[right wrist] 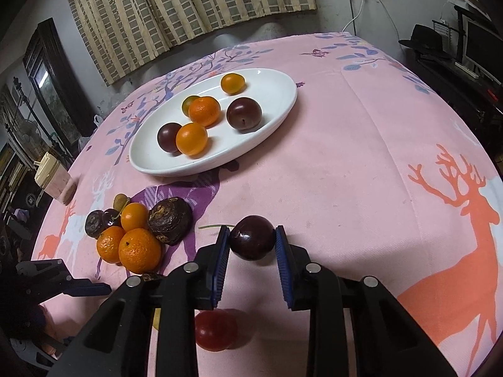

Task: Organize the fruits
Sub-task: 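Grasp a dark cherry with the right tool while the left tool grasps a dark brown fruit, then place both fruits on the white plate and open both tools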

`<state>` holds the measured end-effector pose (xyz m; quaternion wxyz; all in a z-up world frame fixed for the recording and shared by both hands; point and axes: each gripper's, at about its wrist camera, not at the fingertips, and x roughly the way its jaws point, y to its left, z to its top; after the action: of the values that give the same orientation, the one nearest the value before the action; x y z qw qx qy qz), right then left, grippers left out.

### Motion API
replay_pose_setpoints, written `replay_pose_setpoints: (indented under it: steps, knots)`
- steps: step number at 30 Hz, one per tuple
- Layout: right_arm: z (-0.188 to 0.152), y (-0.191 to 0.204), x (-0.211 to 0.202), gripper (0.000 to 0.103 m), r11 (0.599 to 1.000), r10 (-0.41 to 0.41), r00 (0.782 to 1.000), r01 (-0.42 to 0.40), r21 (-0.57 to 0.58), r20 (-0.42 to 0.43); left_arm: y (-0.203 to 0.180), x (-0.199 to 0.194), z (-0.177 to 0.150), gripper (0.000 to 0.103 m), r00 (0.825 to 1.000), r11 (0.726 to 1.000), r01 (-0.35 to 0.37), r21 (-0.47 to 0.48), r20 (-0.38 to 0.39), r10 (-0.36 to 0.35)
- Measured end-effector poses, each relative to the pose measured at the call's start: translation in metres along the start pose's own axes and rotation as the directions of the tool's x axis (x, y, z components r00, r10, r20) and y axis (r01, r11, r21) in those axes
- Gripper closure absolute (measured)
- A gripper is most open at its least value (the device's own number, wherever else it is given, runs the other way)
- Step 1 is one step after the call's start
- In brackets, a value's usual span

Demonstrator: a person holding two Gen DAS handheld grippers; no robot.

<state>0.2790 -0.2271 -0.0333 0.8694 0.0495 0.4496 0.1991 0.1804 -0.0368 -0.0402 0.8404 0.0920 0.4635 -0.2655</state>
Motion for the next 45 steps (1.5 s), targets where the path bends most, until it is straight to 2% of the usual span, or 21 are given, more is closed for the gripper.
replay_pose_setpoints:
  steps: [2,4,9,13,17,21,24,29,31,37,38,39,40,42,45]
  knots:
    - [0.0,0.0,0.0,0.073,1.0,0.0,1.0,0.0,0.0,0.002,0.003,0.002,-0.001,0.054,1.0,1.0,0.001,-0.004,-0.007,-0.001]
    - [0.0,0.0,-0.001,0.073,1.0,0.0,1.0,0.0,0.002,0.004,0.002,0.005,-0.001,0.062,1.0,1.0,0.008,-0.002,-0.02,-0.008]
    - [0.0,0.0,-0.003,0.073,1.0,0.004,1.0,-0.004,0.006,0.009,-0.003,0.009,-0.002,0.065,1.0,1.0,-0.005,0.024,-0.024,0.005]
    - [0.0,-0.001,-0.004,0.073,1.0,0.012,1.0,-0.012,0.01,0.012,-0.001,0.006,-0.001,0.065,1.0,1.0,0.003,0.009,-0.016,-0.003]
    - [0.0,-0.002,-0.006,0.073,1.0,0.017,1.0,-0.017,0.015,0.022,0.006,-0.003,0.001,0.065,1.0,1.0,0.008,-0.022,0.019,-0.008]
    - [0.005,0.001,-0.013,0.073,1.0,0.005,0.997,-0.007,0.025,0.073,0.021,-0.02,0.007,0.065,0.995,0.995,0.059,-0.078,0.088,-0.052]
    - [0.015,0.011,-0.015,0.073,0.999,-0.035,0.992,0.034,0.012,0.12,0.045,-0.031,0.024,0.065,0.988,0.985,0.089,-0.149,0.142,-0.068]
    - [0.049,0.03,-0.007,0.073,0.997,-0.071,0.981,0.077,-0.026,0.181,0.088,-0.036,0.071,0.065,0.977,0.969,-0.015,-0.245,0.201,0.066]
    - [0.061,0.037,0.001,0.073,0.994,-0.082,0.977,0.094,-0.051,0.196,0.107,-0.029,0.089,0.065,0.969,0.954,-0.063,-0.292,0.209,0.128]
    - [0.095,0.041,0.037,0.073,0.994,-0.074,0.979,0.088,-0.066,0.188,0.157,0.007,0.122,0.065,0.965,0.898,-0.121,-0.422,0.16,0.206]
    - [0.097,0.041,0.041,0.07,0.994,-0.07,0.979,0.085,-0.066,0.194,0.161,0.012,0.127,0.064,0.965,0.89,-0.135,-0.435,0.144,0.217]
    - [0.098,0.039,0.045,0.062,0.996,-0.056,0.983,0.069,-0.065,0.175,0.164,0.014,0.127,0.053,0.965,0.878,-0.147,-0.455,0.128,0.228]
    - [0.098,0.038,0.046,0.049,0.997,-0.044,0.987,0.054,-0.059,0.157,0.166,0.013,0.126,0.037,0.964,0.871,-0.15,-0.468,0.128,0.235]
    - [0.095,0.037,0.036,0.047,0.997,-0.039,0.984,0.049,-0.054,0.175,0.163,0.001,0.121,0.021,0.95,0.865,-0.172,-0.471,0.153,0.272]
    - [0.09,0.04,0.022,0.042,0.997,-0.021,0.982,0.035,-0.07,0.19,0.156,-0.024,0.117,0.01,0.932,0.863,-0.204,-0.463,0.179,0.316]
